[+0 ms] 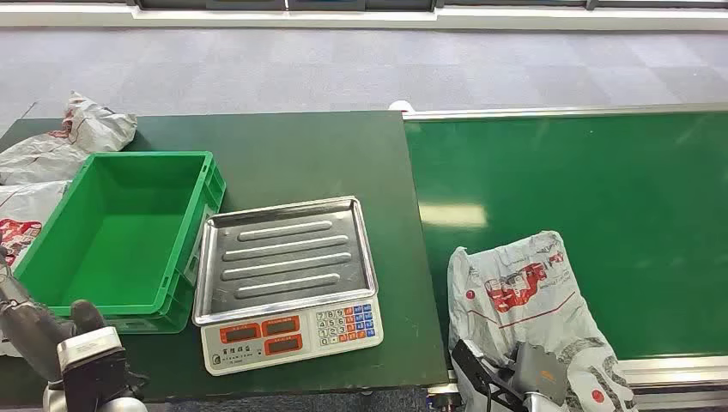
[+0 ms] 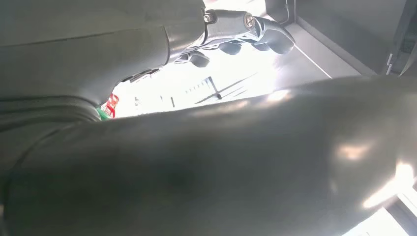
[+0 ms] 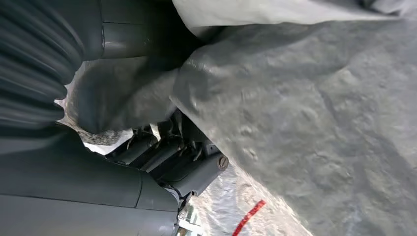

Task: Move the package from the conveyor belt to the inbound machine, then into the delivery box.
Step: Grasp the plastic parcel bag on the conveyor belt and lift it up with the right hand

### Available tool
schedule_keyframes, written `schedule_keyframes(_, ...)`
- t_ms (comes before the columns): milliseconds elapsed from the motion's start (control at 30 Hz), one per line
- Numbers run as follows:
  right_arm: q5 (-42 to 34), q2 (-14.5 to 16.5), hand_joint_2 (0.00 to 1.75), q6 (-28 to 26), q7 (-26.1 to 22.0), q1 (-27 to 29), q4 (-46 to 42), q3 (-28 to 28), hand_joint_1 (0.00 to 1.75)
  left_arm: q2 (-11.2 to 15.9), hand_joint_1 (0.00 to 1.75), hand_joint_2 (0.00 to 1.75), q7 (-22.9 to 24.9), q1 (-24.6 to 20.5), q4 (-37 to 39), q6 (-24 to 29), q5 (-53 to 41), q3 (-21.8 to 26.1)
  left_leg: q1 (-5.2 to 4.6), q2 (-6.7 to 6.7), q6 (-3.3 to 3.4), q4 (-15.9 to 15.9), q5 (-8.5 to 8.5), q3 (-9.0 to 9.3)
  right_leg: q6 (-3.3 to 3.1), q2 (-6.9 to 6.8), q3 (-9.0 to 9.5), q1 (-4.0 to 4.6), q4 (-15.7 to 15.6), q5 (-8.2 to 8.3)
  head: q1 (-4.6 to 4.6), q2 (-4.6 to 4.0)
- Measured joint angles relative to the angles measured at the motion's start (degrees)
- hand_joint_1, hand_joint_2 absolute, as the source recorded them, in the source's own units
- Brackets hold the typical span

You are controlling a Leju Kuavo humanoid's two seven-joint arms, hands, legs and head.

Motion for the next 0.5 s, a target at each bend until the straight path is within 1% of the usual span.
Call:
schedule_keyframes(200, 0.8, 0.8, 1.75, -0.9, -1.5, 0.9, -1.9, -1.3, 1.75, 0.0, 0.00, 0.00, -0.5, 0.1, 0.0, -0.6, 0.6, 0.0, 0.00, -0.11, 0.00, 0.0, 0.01, -0.11, 0.00, -0.11, -0.06, -0.01, 0.0, 0.00, 0.00, 0.00)
schedule_keyframes(300, 1.4, 1.1, 1.75, -3.8, -3.3, 1.2, -3.9, -1.7, 1.75, 0.0, 0.00, 0.00, -0.7, 0.1, 0.0, -0.9, 0.5, -0.1, -0.02, -0.13, 0.00, 0.0, 0.02, -0.25, 0.00, -0.12, -0.18, -0.03, 0.0, 0.01, 0.01, 0.00)
schedule_keyframes(400, 2.1, 0.8, 1.75, -8.0, -4.5, 0.7, -8.7, -1.0, 1.75, -0.1, 0.00, 0.00, -0.8, -0.1, 0.0, -1.2, 0.2, -0.3, -0.06, -0.11, -0.03, 0.0, 0.05, -0.40, 0.00, -0.10, -0.34, -0.11, 0.1, 0.03, 0.01, 0.00)
schedule_keyframes(500, 3.7, -0.2, 1.75, -9.7, -4.1, -2.2, -15.0, 1.7, 1.75, -0.4, 0.00, 0.00, -1.1, -0.6, 0.2, -1.2, 0.2, -0.5, -0.13, -0.07, -0.03, 0.0, 0.07, -0.42, 0.01, -0.08, -0.43, -0.16, 0.2, 0.04, 0.00, 0.00)
